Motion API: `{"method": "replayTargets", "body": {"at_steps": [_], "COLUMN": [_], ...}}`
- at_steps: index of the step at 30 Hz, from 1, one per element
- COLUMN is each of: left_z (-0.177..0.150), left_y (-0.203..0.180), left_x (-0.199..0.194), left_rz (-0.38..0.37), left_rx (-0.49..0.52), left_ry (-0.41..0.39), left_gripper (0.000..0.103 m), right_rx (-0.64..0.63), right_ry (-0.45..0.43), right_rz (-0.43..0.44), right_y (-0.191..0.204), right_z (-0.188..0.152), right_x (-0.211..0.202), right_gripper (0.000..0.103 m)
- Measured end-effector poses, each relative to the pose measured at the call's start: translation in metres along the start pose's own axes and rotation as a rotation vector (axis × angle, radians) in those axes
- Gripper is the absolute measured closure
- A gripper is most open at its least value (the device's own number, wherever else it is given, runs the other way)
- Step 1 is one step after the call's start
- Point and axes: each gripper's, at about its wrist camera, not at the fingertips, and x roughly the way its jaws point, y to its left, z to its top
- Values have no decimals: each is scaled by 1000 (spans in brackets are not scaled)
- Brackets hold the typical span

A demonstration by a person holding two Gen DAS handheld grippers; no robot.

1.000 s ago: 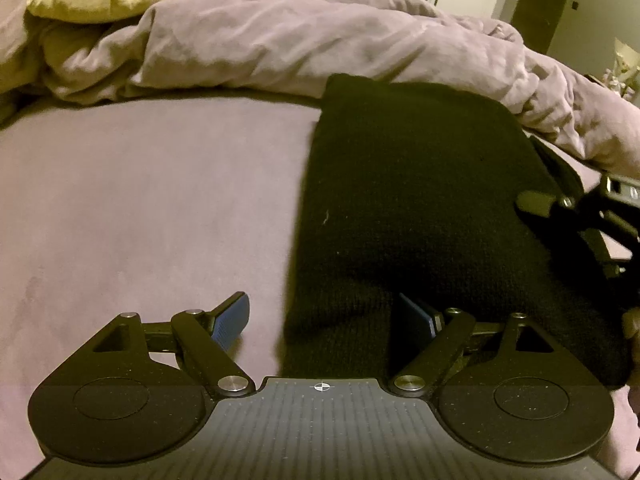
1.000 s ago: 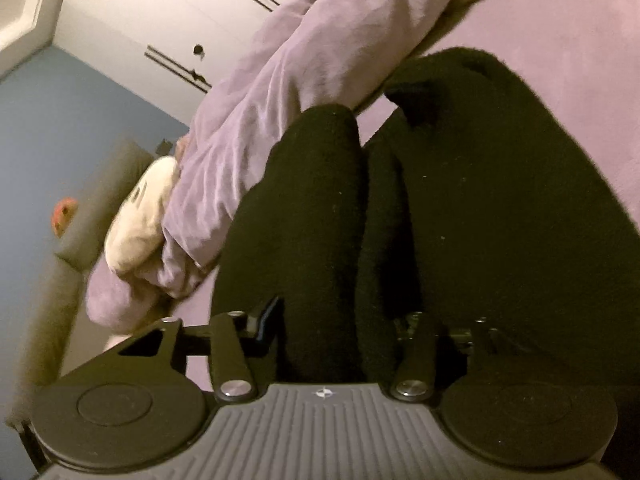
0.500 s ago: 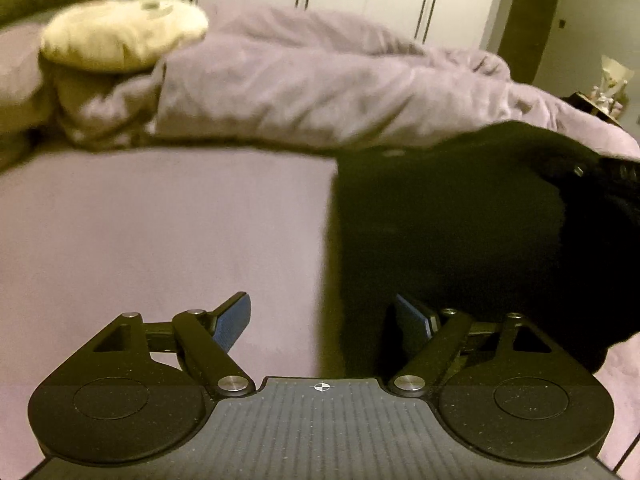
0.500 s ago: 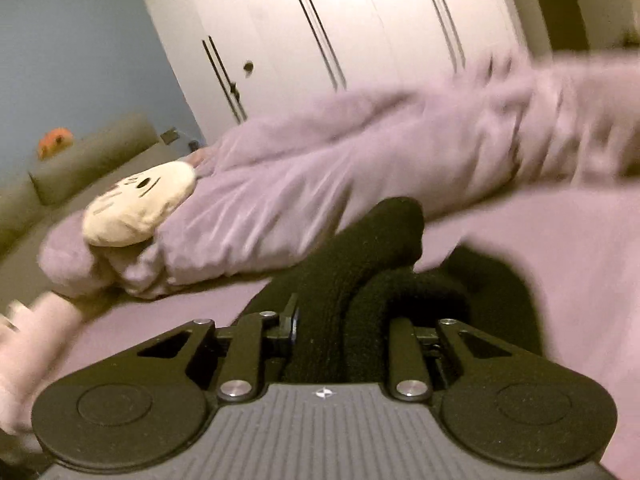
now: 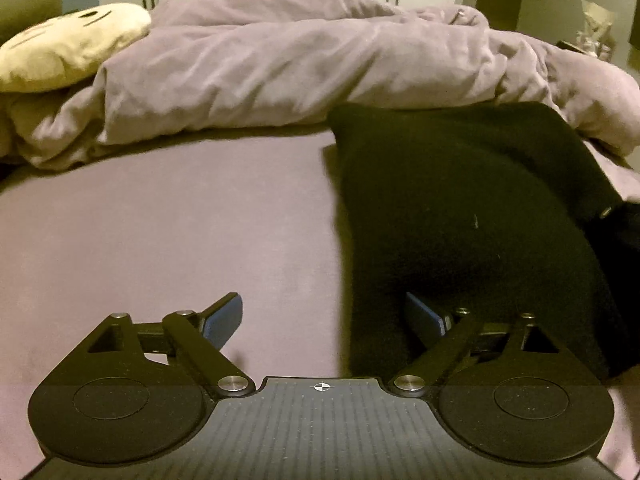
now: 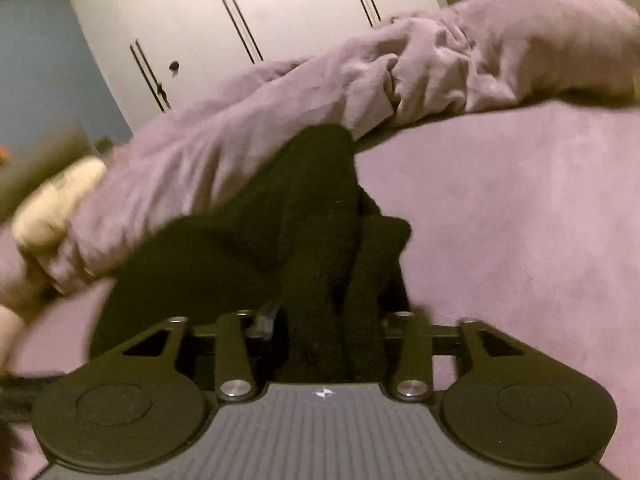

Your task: Fold small clothes

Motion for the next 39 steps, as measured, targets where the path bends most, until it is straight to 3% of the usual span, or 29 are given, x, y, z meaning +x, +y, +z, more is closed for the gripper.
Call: {"method": "replayTargets", "body": {"at_steps": [2, 3, 9, 13, 17, 19, 21, 22, 23, 26, 29, 30, 32, 39], "left_z": [7, 11, 33, 43, 48, 47, 46, 46, 47, 45, 45, 45, 44, 43], "left_y": [9, 13, 24, 36, 21, 18, 19, 19, 18, 13, 15, 14, 12, 24], "left_x": [-1, -1, 8, 13, 44, 65, 76, 79, 80, 85, 86, 83, 74, 39], "left_rz": [-27, -41, -182, -333, -367, -402, -459, -467, -470, -466, -463, -461, -458, -446], "left_rx": [-18, -41, -144, -263, -234, -275, -322, -320, -303, -268, -300, -294, -252, -237], "left_ry": [17, 27, 68, 75, 163, 232, 263, 261, 254, 240, 219, 204, 164, 75], "left_gripper": [11, 12, 12, 11, 4, 2, 4, 5, 7, 9, 13, 16, 18, 29], "right_rx": [6, 18, 63, 163, 228, 243, 235, 246, 259, 317, 307, 300, 293, 286], "right_ry": [-42, -30, 137, 178, 244, 253, 270, 282, 290, 299, 279, 270, 259, 227], "right_rz": [-20, -17, 61, 124, 198, 236, 280, 300, 323, 366, 349, 339, 340, 425], "right_y": [-1, -1, -4, -21, -34, -34, -32, -34, -37, -46, -37, -33, -28, -1], "right_z": [6, 8, 5, 10, 6, 3, 3, 1, 0, -5, -6, -6, -7, -1], "right_x": [-11, -11, 27, 36, 54, 60, 63, 64, 66, 75, 78, 76, 68, 44], "right_gripper": [34, 33, 12, 10, 10, 9, 19, 36, 39, 36, 33, 34, 47, 54]}}
